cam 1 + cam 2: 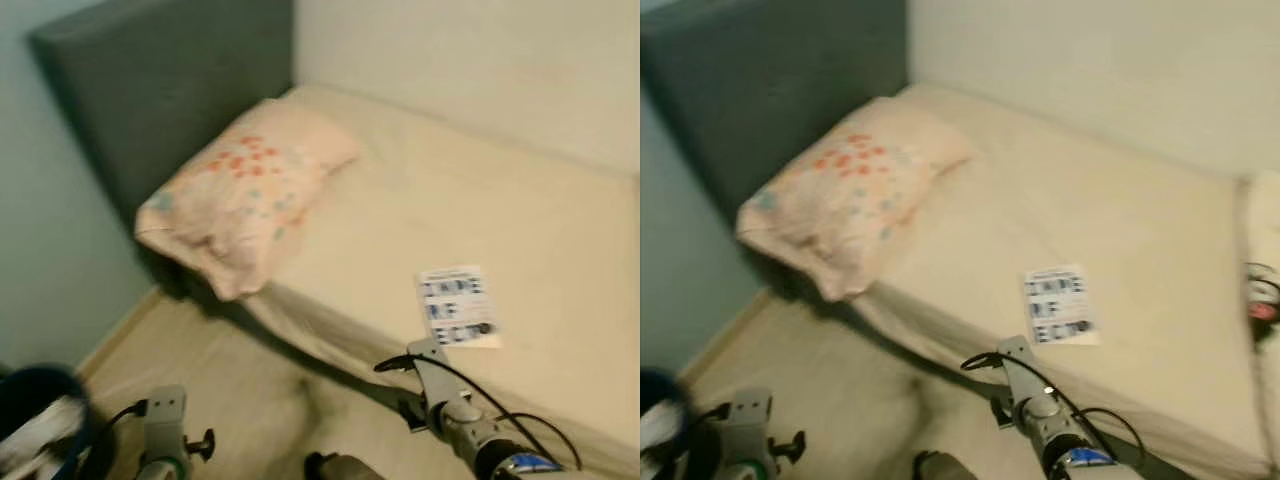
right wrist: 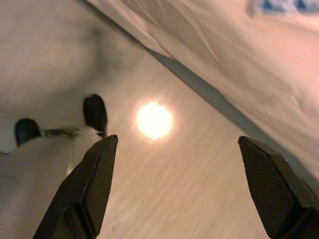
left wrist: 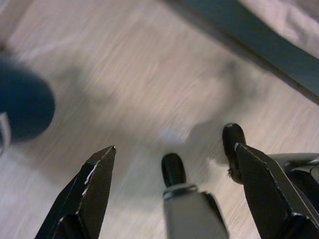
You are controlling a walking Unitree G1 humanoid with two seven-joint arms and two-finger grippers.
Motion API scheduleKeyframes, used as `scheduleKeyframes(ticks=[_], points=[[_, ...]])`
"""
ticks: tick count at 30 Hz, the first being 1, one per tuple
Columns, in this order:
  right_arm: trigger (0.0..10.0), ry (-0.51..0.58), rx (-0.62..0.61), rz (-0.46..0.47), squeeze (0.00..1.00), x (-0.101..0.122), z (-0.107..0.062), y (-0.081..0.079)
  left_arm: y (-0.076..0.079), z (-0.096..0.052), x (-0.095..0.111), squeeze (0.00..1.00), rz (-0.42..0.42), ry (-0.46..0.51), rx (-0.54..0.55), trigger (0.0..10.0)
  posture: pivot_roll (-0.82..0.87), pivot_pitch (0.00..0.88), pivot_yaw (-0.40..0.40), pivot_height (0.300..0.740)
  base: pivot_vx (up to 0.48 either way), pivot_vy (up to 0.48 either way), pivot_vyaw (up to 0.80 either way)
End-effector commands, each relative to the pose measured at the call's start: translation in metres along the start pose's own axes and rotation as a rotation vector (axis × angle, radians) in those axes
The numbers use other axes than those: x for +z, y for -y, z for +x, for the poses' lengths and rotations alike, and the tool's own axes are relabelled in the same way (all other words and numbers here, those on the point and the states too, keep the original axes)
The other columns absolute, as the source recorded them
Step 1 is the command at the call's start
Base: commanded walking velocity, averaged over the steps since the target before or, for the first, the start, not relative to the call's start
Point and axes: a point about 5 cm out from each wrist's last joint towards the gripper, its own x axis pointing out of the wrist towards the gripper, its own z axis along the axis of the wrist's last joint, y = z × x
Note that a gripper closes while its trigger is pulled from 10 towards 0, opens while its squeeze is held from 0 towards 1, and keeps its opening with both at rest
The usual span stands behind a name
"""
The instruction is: Clean up the room
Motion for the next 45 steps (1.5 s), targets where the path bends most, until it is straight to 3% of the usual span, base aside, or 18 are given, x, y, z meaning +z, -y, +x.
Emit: scheduleKeyframes(ticks=[1, 9, 32, 45], points=[[10.0, 0.002, -0.002, 0.000, 0.00, 0.0010, 0.0002, -0.0010, -0.0011, -0.0018, -0.0076, 0.00, -0.012, -0.028, 0.000, 10.0, -0.08, 0.000, 0.019, 0.740, 0.000, -0.480, 0.00], [10.0, 0.014, 0.008, -0.012, 0.00, 0.0052, 0.0006, -0.0037, -0.0020, -0.0017, -0.0072, 0.00, -0.023, -0.027, 0.007, 10.0, -0.06, 0.000, 0.006, 0.740, 0.000, -0.180, 0.00], [10.0, 0.014, 0.008, -0.031, 0.00, 0.0051, 0.0006, -0.0040, -0.0004, -0.0028, -0.0105, 0.00, -0.034, -0.026, 0.000, 10.0, -0.06, 0.000, 0.000, 0.740, 0.000, -0.456, 0.00], [10.0, 0.007, 0.008, -0.047, 0.00, 0.0025, 0.0004, -0.0034, -0.0036, -0.0024, -0.0074, 0.00, -0.077, -0.008, 0.006, 10.0, -0.06, 0.000, -0.011, 0.740, 0.000, 0.000, 0.00]])
